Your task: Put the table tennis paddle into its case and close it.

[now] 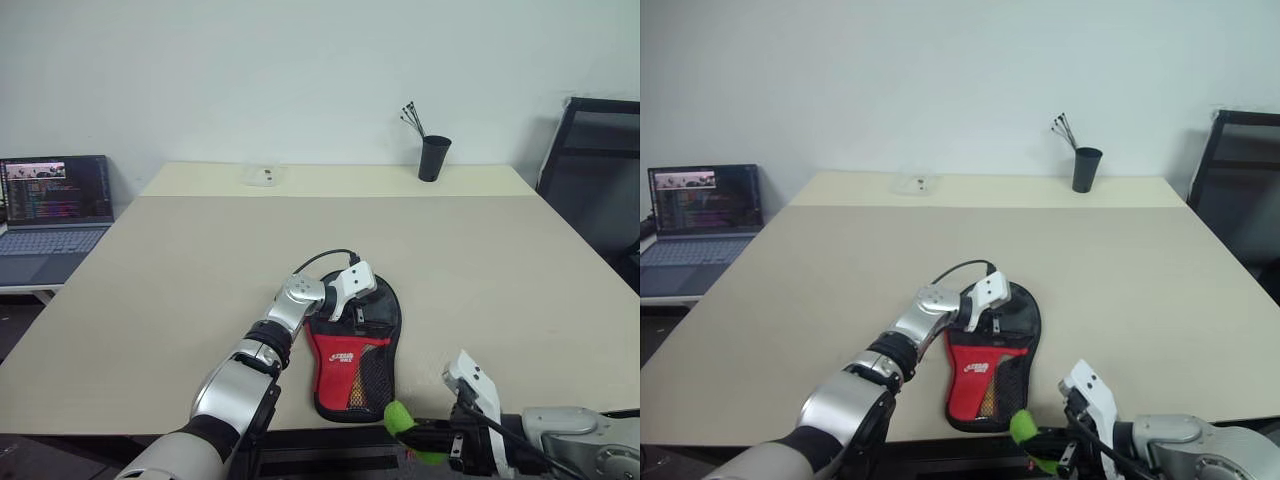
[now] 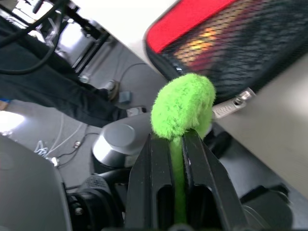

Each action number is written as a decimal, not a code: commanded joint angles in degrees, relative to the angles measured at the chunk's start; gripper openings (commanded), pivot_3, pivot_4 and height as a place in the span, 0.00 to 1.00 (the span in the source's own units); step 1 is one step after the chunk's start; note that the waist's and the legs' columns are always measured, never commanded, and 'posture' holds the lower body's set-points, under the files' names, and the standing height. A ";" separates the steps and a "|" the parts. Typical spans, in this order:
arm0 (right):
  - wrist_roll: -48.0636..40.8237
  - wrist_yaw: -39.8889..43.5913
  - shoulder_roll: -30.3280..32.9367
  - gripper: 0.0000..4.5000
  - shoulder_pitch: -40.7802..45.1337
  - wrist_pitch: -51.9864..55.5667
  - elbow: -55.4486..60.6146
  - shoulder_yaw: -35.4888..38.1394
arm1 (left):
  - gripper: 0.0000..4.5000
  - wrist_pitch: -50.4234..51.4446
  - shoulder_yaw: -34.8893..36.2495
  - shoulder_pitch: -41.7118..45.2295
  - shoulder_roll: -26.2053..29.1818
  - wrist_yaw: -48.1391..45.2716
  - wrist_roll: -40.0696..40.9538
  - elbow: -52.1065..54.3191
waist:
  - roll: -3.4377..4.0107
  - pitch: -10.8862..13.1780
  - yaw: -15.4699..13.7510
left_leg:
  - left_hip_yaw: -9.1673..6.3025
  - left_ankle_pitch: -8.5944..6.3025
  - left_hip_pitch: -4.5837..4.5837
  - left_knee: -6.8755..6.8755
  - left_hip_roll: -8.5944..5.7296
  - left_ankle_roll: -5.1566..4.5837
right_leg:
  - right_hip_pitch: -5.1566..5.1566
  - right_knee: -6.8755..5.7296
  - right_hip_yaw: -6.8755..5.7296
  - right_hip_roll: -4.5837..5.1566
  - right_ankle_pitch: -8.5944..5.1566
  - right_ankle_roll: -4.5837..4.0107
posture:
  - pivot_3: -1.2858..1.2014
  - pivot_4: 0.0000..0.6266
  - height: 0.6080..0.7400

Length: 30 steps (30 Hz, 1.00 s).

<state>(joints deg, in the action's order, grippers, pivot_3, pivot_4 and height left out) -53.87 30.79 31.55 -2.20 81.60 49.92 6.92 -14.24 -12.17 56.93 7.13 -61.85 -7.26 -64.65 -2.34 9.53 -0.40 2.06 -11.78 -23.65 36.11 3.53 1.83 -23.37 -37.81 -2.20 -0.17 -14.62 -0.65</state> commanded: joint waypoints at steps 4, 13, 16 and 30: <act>-3.92 -3.08 -0.86 0.01 2.05 -0.62 2.56 -4.34 | 0.90 1.01 -2.52 -1.48 0.02 0.59 -2.88 -2.06 | 0.00 -0.02 0.01 | -0.04 0.00 -0.02 0.01 -0.01 0.00 | 0.01 0.01 -0.03 0.00 0.00 0.00 | 0.52 0.24 1.00; -4.86 -0.38 5.17 0.41 6.18 -4.83 0.61 -3.91 | 0.90 1.14 -2.10 -1.61 0.04 1.02 -2.44 -1.72 | 0.00 -0.02 0.04 | -0.07 0.00 -0.01 0.02 -0.01 0.00 | 0.04 0.02 -0.05 0.00 0.00 0.00 | 0.52 0.24 1.00; -7.25 2.13 7.33 0.48 8.03 -7.17 -0.44 -1.70 | 0.90 1.29 -1.89 -1.74 -0.02 1.11 -2.16 -1.46 | -0.01 -0.01 0.06 | -0.10 0.00 0.01 0.05 -0.02 0.00 | 0.08 0.02 -0.08 0.00 0.00 0.00 | 0.52 0.24 1.00; 12.99 7.12 8.82 0.48 21.52 -32.90 -24.50 -5.14 | 0.90 7.61 4.01 -9.73 11.15 -4.94 6.67 23.60 | 0.08 0.19 1.75 | -0.06 0.01 -0.06 -0.05 0.12 -0.01 | -0.15 -0.07 0.04 -0.19 -0.01 -0.03 | 0.52 0.24 1.00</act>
<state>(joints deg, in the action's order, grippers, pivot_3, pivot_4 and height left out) -43.44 36.21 41.13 18.26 53.26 27.32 2.57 -8.52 -9.53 47.90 17.49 -66.12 -2.84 -46.52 -2.26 9.71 1.35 1.99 -11.77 -23.73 36.05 3.68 1.83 -23.56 -37.92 -2.17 -0.39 -14.67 -0.75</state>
